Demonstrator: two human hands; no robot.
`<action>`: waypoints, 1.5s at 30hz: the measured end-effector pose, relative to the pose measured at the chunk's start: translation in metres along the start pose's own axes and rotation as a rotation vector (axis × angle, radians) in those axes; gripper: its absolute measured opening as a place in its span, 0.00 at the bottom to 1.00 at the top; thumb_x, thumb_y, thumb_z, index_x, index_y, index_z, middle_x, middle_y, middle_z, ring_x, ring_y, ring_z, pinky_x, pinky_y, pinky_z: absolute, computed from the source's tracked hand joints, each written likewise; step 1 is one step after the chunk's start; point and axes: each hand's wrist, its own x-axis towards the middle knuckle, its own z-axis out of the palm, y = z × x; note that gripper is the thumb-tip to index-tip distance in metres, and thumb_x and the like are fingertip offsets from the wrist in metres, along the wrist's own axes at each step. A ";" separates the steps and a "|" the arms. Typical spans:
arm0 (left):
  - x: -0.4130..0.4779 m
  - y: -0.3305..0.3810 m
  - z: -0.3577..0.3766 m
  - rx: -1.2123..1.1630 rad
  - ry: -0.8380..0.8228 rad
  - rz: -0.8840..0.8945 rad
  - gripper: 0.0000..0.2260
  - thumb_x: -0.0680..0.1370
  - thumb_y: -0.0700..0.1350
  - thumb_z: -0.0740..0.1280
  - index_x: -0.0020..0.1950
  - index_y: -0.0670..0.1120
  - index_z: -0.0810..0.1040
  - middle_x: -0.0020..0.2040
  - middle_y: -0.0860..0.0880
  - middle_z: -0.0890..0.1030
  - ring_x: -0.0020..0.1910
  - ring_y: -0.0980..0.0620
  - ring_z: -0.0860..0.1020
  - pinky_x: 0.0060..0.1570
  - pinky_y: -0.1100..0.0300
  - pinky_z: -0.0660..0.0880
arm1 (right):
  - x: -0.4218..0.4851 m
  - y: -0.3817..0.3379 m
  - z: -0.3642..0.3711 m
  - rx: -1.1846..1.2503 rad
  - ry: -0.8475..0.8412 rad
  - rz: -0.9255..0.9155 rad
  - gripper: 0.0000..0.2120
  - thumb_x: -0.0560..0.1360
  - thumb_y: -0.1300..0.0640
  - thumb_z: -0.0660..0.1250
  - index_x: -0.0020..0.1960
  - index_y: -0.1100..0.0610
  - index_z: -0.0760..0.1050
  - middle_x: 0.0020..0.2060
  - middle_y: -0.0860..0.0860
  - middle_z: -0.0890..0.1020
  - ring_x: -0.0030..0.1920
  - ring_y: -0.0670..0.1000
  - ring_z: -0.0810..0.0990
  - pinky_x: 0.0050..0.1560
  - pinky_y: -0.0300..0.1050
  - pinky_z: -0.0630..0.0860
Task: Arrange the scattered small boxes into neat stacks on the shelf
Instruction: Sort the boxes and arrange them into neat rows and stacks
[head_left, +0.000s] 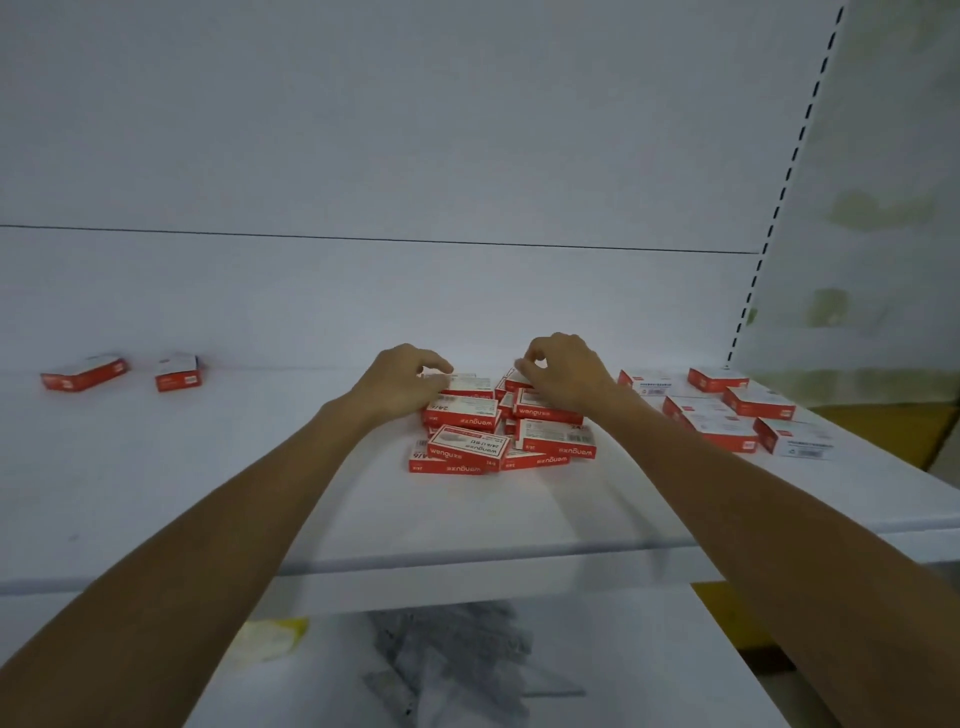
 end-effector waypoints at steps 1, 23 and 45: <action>-0.004 -0.003 -0.004 0.002 0.018 -0.006 0.12 0.78 0.46 0.62 0.60 0.47 0.77 0.64 0.46 0.74 0.61 0.49 0.73 0.53 0.61 0.66 | 0.000 -0.004 0.001 0.004 0.041 -0.032 0.15 0.78 0.51 0.59 0.57 0.59 0.76 0.57 0.56 0.79 0.57 0.55 0.76 0.57 0.50 0.72; -0.217 -0.194 -0.191 0.225 0.287 -0.372 0.11 0.76 0.45 0.66 0.57 0.47 0.78 0.57 0.46 0.78 0.50 0.53 0.75 0.50 0.64 0.67 | -0.023 -0.323 0.086 0.229 -0.047 -0.601 0.19 0.76 0.55 0.62 0.66 0.58 0.68 0.59 0.55 0.75 0.61 0.55 0.72 0.58 0.46 0.69; -0.101 -0.336 -0.235 0.057 0.069 -0.135 0.13 0.75 0.47 0.67 0.59 0.49 0.78 0.60 0.46 0.75 0.58 0.48 0.75 0.53 0.64 0.66 | 0.064 -0.377 0.145 0.156 -0.055 -0.034 0.21 0.75 0.52 0.64 0.65 0.58 0.68 0.62 0.55 0.74 0.62 0.55 0.72 0.57 0.48 0.70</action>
